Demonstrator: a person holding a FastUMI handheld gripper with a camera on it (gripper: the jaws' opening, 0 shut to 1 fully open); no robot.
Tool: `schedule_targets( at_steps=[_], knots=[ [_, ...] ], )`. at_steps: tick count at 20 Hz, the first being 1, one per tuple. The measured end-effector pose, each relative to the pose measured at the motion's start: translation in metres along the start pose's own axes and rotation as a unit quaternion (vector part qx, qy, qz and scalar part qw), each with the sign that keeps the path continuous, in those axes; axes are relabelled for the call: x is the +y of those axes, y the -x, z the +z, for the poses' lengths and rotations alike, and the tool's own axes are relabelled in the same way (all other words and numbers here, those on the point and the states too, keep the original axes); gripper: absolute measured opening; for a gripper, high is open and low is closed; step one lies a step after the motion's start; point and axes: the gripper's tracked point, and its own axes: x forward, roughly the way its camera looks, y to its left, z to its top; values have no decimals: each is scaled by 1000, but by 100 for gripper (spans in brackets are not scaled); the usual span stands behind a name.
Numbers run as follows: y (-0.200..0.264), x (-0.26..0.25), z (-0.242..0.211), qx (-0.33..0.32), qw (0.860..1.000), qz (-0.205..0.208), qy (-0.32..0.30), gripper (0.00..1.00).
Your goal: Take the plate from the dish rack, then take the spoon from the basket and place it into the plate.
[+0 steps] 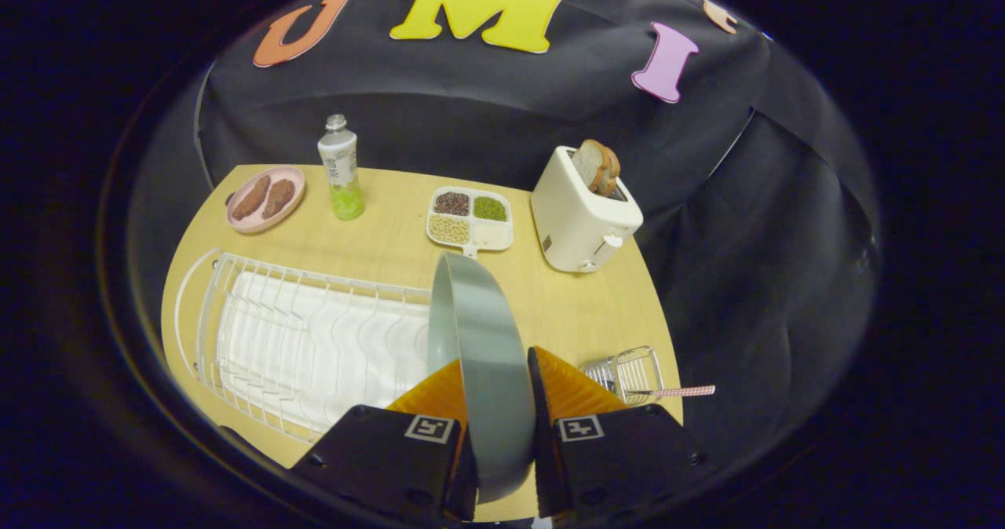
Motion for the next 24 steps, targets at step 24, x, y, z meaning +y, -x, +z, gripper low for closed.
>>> schedule_targets(
  at_steps=[24],
  knots=[
    [44, 52, -249, -6, 920, 325, -220, 33]
  ],
)
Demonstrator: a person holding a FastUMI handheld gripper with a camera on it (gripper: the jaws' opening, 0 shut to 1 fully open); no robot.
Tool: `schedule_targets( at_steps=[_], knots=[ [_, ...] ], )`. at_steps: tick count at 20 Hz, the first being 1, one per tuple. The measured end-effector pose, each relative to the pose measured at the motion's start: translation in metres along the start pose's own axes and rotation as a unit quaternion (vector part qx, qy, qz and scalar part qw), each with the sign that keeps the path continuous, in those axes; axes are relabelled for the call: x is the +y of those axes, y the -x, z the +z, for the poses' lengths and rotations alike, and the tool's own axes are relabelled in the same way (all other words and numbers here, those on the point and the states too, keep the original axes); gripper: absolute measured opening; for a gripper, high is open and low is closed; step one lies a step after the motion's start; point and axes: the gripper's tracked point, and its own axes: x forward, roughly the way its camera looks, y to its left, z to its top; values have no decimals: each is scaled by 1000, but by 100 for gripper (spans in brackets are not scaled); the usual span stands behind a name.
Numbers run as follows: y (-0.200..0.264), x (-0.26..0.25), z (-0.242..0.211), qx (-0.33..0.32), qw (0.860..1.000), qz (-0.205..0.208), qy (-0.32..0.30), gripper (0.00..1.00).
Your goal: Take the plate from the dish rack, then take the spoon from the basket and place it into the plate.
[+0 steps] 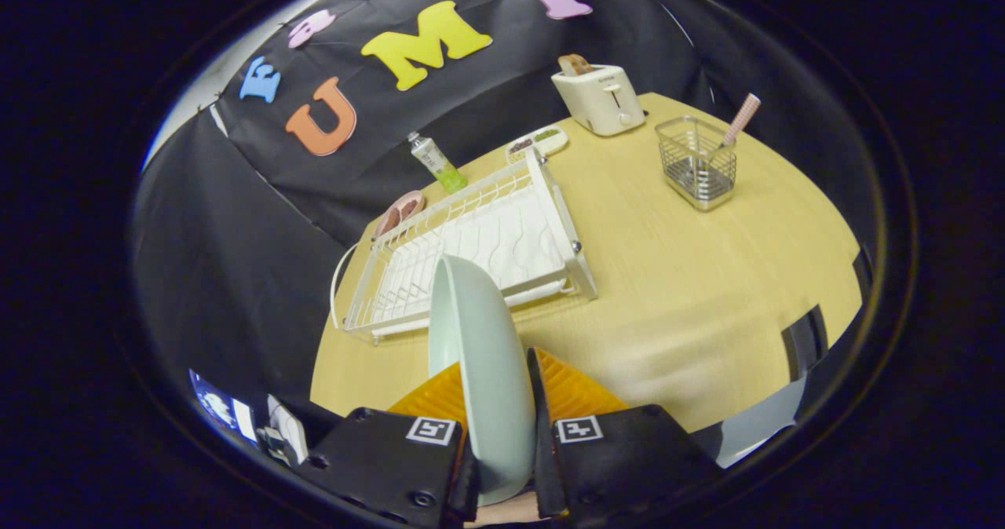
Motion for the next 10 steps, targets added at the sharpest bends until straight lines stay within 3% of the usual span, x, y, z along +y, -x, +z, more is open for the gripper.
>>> schedule_targets(
  at_steps=[10],
  knots=[
    [-50, -19, -43, 58, 990, 21, -125, 33]
  ],
)
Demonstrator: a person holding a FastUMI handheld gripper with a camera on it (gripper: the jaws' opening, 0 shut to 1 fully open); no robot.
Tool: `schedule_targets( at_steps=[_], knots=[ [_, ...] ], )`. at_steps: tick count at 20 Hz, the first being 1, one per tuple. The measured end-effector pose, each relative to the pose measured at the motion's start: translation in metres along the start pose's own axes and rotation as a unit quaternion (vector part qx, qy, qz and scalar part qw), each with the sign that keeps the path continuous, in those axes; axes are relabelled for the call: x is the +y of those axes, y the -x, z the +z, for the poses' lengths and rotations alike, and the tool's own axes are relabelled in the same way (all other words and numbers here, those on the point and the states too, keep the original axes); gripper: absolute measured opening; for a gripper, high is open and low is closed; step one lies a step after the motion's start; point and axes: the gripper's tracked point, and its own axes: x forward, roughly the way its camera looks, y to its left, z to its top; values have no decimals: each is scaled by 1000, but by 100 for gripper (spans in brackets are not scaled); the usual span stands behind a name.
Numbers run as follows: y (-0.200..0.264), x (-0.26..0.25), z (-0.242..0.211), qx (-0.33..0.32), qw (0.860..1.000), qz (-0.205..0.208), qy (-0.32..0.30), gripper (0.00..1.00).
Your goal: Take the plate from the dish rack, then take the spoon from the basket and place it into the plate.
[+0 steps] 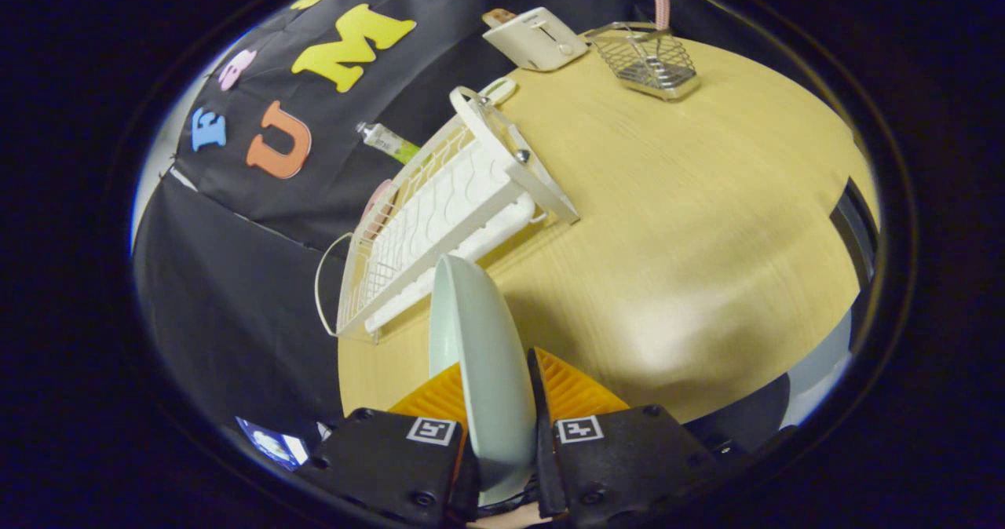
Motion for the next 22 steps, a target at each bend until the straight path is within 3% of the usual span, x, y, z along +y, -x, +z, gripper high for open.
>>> schedule_targets(
  at_steps=[6, 12, 18, 22],
  knots=[
    [-6, 1, 10, 0, 1000, 15, -12, 35],
    [-14, 2, 7, 4, 1000, 10, 19, 51],
    [-7, 4, 13, -15, 998, 10, 61, 56],
    [16, 3, 26, -58, 991, -11, 123, 72]
  ],
)
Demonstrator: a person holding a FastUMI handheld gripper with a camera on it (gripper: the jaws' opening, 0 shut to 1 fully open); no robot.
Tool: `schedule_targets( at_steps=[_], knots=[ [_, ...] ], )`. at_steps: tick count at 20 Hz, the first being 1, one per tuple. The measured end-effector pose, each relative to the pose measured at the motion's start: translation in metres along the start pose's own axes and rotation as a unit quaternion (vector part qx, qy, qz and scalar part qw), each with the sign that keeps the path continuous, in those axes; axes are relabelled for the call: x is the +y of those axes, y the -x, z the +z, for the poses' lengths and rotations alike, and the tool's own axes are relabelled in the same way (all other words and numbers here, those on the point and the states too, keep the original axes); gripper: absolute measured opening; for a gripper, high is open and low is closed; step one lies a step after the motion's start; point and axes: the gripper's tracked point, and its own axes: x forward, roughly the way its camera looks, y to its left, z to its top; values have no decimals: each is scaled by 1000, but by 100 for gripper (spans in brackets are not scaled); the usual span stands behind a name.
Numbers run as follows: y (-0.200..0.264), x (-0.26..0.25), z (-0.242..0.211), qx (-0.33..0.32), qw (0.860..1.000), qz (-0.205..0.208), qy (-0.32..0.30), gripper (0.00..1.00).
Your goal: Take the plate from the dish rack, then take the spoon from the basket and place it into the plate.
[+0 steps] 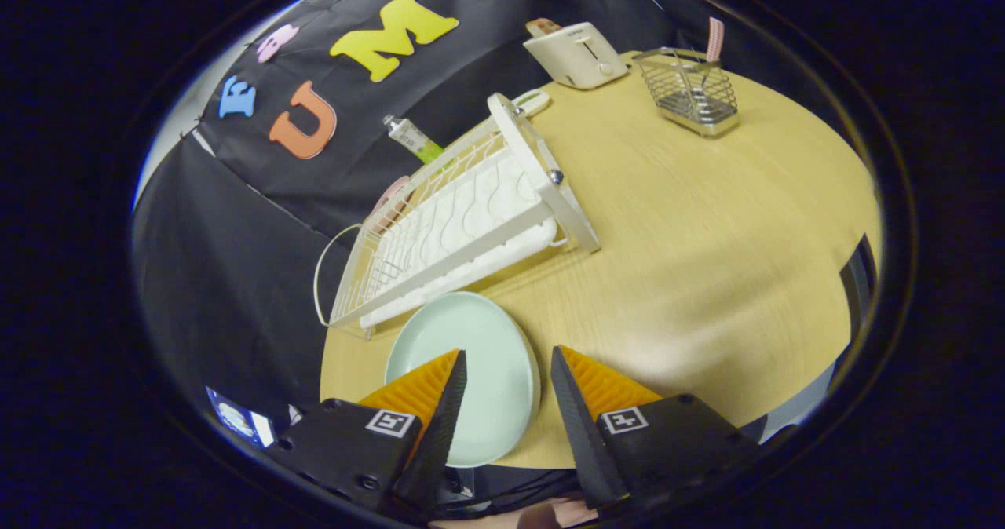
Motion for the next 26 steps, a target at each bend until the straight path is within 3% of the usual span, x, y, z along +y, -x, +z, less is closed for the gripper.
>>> schedule_targets(
  at_steps=[3, 7, 9, 13, 16, 19, 24, 26],
  knots=[
    [24, -19, 18, -48, 997, -41, 52, 79],
    [56, -59, 62, -132, 978, -117, 110, 87],
    [76, -82, 88, -183, 961, -163, 128, 87],
    [103, -125, 135, -265, 915, -244, 182, 91],
    [111, -142, 166, -301, 900, -245, 197, 100],
    [111, -165, 197, -330, 889, -241, 206, 100],
    [94, -190, 236, -353, 894, -206, 181, 100],
    [81, -202, 244, -346, 900, -201, 174, 95]
  ],
)
